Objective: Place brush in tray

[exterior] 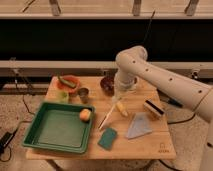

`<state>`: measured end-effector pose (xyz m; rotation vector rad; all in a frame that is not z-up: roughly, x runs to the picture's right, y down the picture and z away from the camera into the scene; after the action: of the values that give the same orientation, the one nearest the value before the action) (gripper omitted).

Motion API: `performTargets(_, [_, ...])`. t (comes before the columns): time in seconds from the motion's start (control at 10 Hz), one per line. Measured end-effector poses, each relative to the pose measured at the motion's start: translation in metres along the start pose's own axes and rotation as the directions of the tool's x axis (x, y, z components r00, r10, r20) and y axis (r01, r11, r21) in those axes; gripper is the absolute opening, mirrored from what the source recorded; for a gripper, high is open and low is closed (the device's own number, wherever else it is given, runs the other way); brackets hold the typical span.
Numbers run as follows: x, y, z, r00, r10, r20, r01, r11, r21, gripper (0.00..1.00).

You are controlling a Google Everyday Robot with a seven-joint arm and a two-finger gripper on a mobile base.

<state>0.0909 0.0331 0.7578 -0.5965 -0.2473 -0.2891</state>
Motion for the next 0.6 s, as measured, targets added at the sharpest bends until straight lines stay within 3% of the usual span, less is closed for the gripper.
performTargets(0.2, [0.016, -0.006, -0.025, 1.0, 0.014, -0.019, -0.013, 0.999, 0.034, 0.0])
performTargets(0.6, [0.027, -0.013, -0.078, 1.0, 0.005, -0.028, -0.002, 0.995, 0.096, 0.0])
